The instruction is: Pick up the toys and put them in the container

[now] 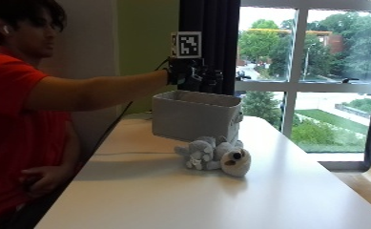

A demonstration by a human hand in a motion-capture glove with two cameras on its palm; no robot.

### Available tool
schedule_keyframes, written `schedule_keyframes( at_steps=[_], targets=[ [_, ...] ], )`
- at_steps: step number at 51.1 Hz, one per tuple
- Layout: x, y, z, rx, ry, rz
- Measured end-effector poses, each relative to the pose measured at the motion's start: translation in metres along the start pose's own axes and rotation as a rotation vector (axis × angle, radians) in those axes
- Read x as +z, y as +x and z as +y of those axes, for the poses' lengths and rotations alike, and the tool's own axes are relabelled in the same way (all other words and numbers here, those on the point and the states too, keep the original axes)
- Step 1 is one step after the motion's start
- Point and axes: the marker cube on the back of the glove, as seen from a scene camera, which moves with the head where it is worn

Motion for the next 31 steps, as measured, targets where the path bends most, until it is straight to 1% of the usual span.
schedule_keyframes(
  at_steps=[11,12,15,16,18,24,26,29,31],
  targets=[
    [0.027,0.081,0.026,0.094,-0.016,0.036],
    [0.031,0.087,0.027,0.127,-0.019,0.046],
    [0.042,0.106,0.028,0.308,-0.024,0.077],
    [0.045,0.111,0.029,0.345,-0.027,0.086],
    [0.052,0.118,0.033,0.332,-0.04,0.097],
    [0.07,0.135,0.047,0.183,-0.072,0.08],
    [0.076,0.14,0.048,0.217,-0.077,0.095],
    [0.087,0.148,0.046,0.322,-0.084,0.139],
    [0.092,0.15,0.047,0.317,-0.09,0.138]
  ],
)
